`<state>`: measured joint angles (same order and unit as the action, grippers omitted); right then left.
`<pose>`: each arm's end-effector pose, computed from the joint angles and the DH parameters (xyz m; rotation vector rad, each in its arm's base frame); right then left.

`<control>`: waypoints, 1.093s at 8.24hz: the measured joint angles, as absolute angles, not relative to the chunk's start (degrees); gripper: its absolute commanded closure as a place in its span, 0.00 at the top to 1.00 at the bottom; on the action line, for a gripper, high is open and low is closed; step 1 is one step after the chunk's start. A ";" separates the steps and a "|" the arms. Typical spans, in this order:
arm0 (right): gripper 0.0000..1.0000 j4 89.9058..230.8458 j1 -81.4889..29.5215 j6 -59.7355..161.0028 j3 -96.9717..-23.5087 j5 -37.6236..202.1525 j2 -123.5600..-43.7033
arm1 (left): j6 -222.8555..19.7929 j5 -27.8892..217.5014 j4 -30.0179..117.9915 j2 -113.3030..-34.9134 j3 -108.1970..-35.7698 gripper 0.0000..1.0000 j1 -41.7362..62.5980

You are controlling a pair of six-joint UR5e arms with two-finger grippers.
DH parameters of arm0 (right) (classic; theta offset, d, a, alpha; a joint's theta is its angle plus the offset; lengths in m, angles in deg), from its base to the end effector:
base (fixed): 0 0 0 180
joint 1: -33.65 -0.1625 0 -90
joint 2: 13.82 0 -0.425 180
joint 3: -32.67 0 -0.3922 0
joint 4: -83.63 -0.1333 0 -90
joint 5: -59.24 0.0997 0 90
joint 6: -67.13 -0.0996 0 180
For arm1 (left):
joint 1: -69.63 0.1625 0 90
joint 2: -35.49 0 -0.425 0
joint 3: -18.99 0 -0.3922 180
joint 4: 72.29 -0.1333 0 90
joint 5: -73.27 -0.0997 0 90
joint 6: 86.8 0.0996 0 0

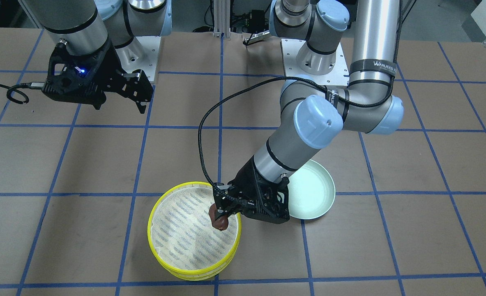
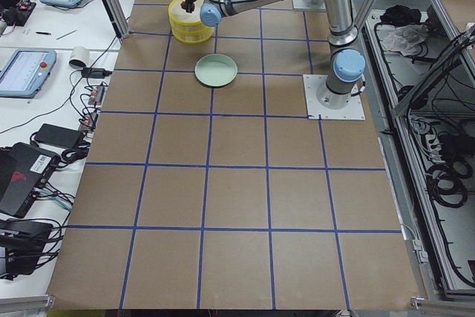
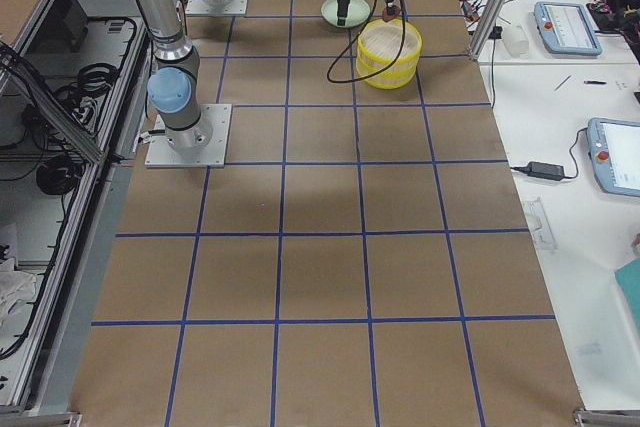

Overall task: Place buns in different layers of steamer
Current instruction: 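Lower the brown bun into the top steamer tier and open left gripper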

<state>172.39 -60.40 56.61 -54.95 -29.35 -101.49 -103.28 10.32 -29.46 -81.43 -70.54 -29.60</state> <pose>0.1712 -0.4962 0.4859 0.1764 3.1146 0.0370 -0.2835 -0.6309 0.3191 0.0500 -2.5884 0.3226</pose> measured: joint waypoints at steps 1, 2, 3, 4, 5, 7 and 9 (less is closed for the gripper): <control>1.00 172.52 -60.35 56.74 -55.21 -29.48 -101.33 | -104.26 10.43 -30.42 -82.87 -70.43 0.86 -29.85; 1.00 172.55 -60.29 56.84 -55.37 -29.79 -101.15 | -106.18 10.52 -31.51 -83.66 -70.21 0.95 -30.22; 1.00 172.46 -60.26 56.85 -55.44 -30.13 -100.82 | -108.01 10.54 -32.13 -84.02 -69.68 0.97 -30.58; 1.00 172.43 -60.26 56.79 -55.46 -30.89 -100.50 | -109.60 10.57 -32.36 -84.15 -69.13 0.98 -30.78; 1.00 172.49 -60.25 56.82 -55.47 -32.18 -100.21 | -110.73 10.59 -32.42 -84.14 -68.76 0.98 -30.87; 1.00 172.38 -60.13 57.23 -55.43 -32.88 -99.94 | -111.69 10.64 -32.41 -84.03 -68.50 0.98 -30.97; 1.00 172.43 -60.07 57.20 -55.40 -32.87 -99.94 | -112.68 10.84 -32.39 -83.90 -68.35 1.00 -31.06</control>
